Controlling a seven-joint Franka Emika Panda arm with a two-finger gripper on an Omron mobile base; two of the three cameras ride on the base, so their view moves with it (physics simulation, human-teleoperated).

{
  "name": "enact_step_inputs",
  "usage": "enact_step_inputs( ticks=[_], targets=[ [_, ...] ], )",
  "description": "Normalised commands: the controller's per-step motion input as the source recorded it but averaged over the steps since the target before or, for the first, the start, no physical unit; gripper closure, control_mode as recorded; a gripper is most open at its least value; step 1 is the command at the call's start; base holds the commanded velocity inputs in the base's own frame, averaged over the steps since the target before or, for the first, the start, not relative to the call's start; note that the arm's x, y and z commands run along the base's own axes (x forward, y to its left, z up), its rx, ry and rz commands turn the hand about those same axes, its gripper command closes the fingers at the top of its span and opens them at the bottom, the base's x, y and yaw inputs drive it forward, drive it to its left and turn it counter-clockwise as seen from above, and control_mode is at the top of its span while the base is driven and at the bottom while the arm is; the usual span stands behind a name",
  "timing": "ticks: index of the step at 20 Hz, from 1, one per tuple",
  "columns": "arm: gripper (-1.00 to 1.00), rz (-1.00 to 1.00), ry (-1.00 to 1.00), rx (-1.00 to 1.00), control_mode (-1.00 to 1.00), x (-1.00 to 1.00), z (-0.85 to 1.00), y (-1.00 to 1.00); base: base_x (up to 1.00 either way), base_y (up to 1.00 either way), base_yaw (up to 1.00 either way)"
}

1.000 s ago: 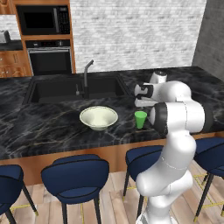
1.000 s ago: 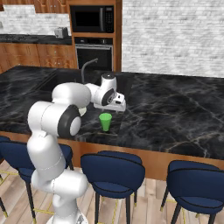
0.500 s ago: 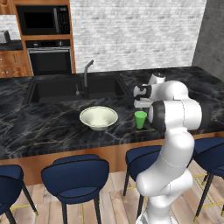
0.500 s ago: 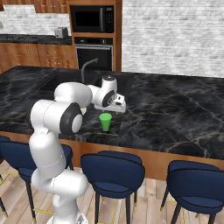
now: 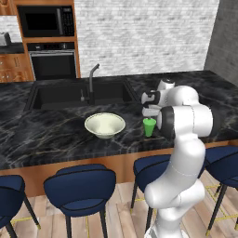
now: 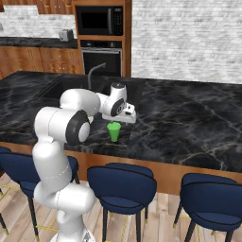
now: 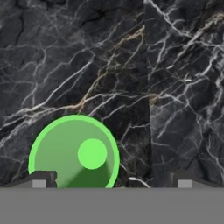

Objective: Place the cup inside the bowl on the dining table and move the bowl to any counter.

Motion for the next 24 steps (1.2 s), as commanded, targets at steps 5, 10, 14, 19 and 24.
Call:
enact_step_inputs(
  ticks=[5,10,14,19,24],
  targets=[
    [-1.00,0.00,0.03,0.00,-1.00,0.00,-0.09,0.00,0.00,0.00,0.00],
    [-1.00,0.00,0.03,0.00,-1.00,0.01,-0.10,0.00,0.00,0.00,0.00],
    [-1.00,0.00,0.01,0.00,-1.00,0.07,-0.14,0.00,0.00,0.00,0.00],
    [-1.00,0.00,0.00,0.00,-1.00,0.15,-0.12,0.00,0.00,0.00,0.00],
    [-1.00,0.00,0.01,0.00,-1.00,0.19,-0.10,0.00,0.00,0.00,0.00]
  ],
)
